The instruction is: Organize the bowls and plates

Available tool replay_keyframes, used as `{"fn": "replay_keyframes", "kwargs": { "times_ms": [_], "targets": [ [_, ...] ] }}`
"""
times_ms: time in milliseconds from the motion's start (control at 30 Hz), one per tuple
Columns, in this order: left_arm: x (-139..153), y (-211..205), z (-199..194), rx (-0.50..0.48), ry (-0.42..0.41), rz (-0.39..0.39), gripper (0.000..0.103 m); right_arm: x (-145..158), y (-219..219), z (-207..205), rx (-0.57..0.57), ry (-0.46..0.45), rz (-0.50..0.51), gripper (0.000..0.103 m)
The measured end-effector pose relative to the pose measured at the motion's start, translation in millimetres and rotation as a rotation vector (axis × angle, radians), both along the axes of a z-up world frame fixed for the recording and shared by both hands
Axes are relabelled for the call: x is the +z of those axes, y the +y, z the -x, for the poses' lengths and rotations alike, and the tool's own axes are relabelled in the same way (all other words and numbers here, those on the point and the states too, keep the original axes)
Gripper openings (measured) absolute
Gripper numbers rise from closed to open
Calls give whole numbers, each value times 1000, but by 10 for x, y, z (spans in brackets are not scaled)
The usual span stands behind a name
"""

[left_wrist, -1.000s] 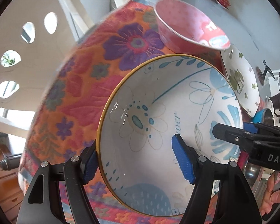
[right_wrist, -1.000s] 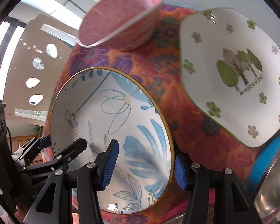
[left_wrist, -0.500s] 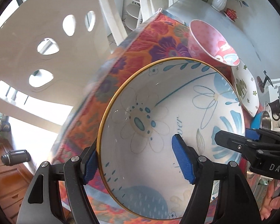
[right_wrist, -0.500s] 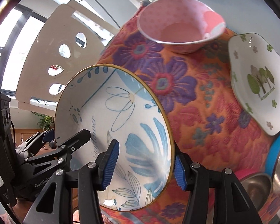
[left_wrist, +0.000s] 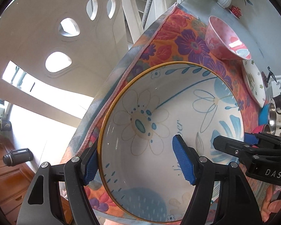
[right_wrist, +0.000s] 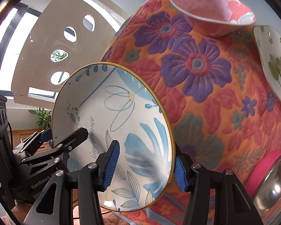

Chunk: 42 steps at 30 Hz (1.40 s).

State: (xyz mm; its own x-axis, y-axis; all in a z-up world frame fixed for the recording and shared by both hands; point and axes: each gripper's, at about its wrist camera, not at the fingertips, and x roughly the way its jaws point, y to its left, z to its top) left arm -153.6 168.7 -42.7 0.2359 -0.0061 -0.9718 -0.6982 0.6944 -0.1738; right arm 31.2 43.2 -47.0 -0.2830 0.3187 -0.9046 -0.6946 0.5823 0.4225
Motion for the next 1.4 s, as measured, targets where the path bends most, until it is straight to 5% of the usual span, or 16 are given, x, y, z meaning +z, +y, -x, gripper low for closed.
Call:
{"fn": "replay_keyframes", "kwargs": {
  "times_ms": [467,1000,1400],
  "targets": [
    [-232,-113,56,-30,25,20,69,-325,-92,151,-43,24,52,53],
    [-158,-212,-59,-25,55,-54,69,-470,-108,124,-39,48,48,53],
    [-73,-249,-57,14,93,-55,69,-322,-61,-27,-12,31,9,59]
  ]
}}
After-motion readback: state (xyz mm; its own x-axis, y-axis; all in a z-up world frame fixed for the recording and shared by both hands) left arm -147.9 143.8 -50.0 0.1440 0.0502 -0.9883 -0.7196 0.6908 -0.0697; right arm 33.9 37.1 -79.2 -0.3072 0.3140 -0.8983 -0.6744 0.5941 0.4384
